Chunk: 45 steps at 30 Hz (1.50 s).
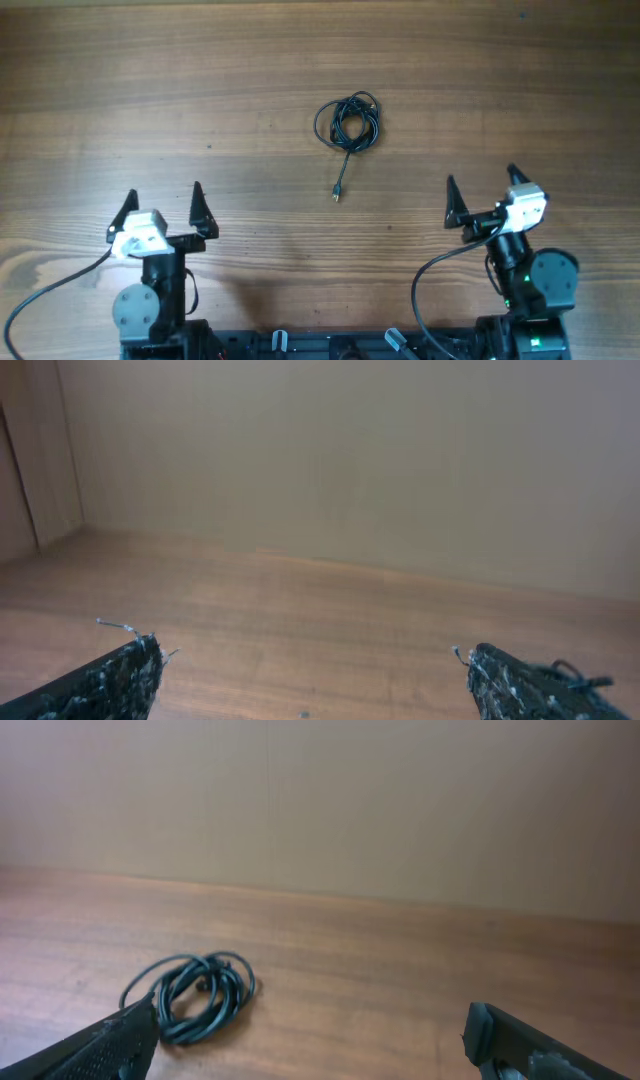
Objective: Untangle cables
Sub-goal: 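Raise both arms and move grippers toward the black cable coil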
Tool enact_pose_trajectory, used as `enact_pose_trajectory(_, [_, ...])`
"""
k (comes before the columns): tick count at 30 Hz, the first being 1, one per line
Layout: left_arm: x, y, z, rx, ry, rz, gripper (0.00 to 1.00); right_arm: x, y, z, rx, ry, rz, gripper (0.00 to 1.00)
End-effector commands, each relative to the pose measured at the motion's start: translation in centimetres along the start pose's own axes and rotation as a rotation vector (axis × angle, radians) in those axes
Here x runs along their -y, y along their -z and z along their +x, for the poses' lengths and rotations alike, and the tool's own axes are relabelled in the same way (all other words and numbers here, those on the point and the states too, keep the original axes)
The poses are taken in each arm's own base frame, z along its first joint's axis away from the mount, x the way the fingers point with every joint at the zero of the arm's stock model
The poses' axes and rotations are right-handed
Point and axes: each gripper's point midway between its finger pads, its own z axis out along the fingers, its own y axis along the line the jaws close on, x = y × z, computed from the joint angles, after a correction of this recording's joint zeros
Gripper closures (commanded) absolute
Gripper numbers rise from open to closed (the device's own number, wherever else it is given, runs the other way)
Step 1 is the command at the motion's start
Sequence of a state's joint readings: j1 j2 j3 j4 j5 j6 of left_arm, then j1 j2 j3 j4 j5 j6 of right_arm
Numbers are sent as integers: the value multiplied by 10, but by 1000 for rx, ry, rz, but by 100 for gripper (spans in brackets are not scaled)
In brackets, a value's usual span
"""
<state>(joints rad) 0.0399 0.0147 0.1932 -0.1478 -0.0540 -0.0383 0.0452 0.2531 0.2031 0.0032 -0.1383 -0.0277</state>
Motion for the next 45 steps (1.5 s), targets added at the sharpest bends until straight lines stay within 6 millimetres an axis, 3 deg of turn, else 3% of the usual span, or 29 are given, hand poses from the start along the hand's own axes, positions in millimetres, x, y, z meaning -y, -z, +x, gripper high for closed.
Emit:
enact_pose_trajectory(1, [2,8,-33,57,-5,2,0,-2,-4,-33,27,58,-20,0])
enact_pose_trajectory(7, [5,7,-50,38,-6,0,0,-8,-15,-63,24,59,-68,0])
enact_pose_trajectory(15, [8,-6,-72,-35,-10,-6,0,-17,-28,-79,-20,49,-134,0])
enact_pose_trajectory(23, [13,-36,-91,-254,-22,-19,0,-30,-39,-98,-48,32,-226,0])
enact_pose_trajectory(32, [43,-81,-105,-482,2,104,0,-42,-58,-121,-189,-19,-330,0])
enact_pose_trajectory(38, [78,-115,-107,-618,62,279,0,-62,-76,-136,-266,-136,-476,0])
enact_pose_trajectory(39, [92,-127,-101,-666,93,351,0,-68,-84,-135,-299,-174,-523,0])
enact_pose_trajectory(45, [112,-147,-70,-765,159,469,0,-73,-109,-109,-418,-309,-566,0])
